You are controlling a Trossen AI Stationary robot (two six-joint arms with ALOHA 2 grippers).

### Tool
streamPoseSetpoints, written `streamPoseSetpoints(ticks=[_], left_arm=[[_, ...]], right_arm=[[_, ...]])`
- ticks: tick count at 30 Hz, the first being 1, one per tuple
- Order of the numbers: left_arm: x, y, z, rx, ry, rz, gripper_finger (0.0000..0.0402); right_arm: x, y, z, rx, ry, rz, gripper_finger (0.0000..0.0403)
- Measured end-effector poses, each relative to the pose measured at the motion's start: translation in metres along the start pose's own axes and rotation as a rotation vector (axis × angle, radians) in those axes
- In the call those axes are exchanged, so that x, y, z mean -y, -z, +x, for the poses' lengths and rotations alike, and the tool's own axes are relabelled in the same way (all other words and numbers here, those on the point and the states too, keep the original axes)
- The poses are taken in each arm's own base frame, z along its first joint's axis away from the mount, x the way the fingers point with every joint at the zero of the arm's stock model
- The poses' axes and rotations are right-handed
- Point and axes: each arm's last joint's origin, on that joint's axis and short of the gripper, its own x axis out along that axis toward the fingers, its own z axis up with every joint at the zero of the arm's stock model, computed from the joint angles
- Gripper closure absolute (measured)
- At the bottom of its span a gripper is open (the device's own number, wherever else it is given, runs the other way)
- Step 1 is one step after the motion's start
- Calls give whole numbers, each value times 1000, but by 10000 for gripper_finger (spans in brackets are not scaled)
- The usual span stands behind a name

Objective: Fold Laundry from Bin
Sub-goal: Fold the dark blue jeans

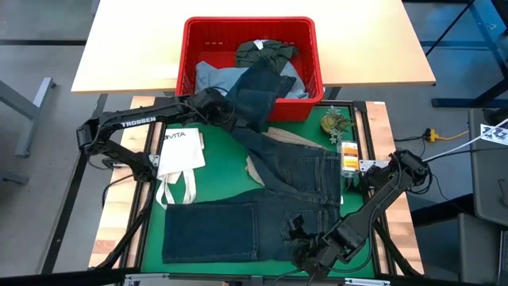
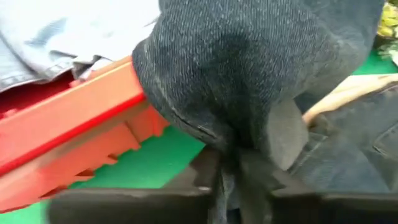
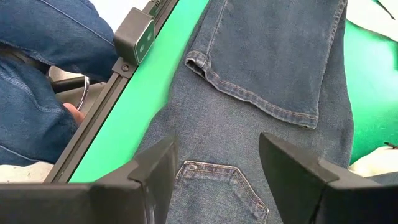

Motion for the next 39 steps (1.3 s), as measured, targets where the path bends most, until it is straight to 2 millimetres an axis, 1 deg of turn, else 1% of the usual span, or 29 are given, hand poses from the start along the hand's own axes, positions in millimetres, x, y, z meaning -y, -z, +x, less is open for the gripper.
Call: streamPoseSetpoints(ticks=[1,5,8,13,16,18,20,25,27,31,36,39], left_arm=[[0,0,-1,-2,10,-2,387],[2,-2,-5,5,73,-16,390],[4,-3,-14,17,117,-32,396],[4,-5,-38,63,194,-39,398],[7,-3,-54,95,242,-27,399],[10,-1,-63,110,272,-11,399],[16,2,-70,126,304,23,400],[29,11,-77,141,339,87,401],[33,14,-79,145,344,126,401],[44,24,-83,162,331,190,401],[55,33,-87,194,299,267,401],[59,37,-88,209,279,291,401]], right_arm=[[0,0,0,0,0,0,178],[0,0,0,0,3,0,178],[2,0,0,7,58,-2,178],[8,-1,-1,32,237,-10,178],[19,-3,0,35,304,8,178],[32,-6,-1,25,324,36,178],[48,-13,-4,38,350,80,178],[95,-36,-22,94,412,205,178],[114,-45,-33,117,436,254,178],[156,-60,-63,187,490,361,178],[208,-70,-102,301,570,505,178],[237,-70,-115,381,577,610,178]])
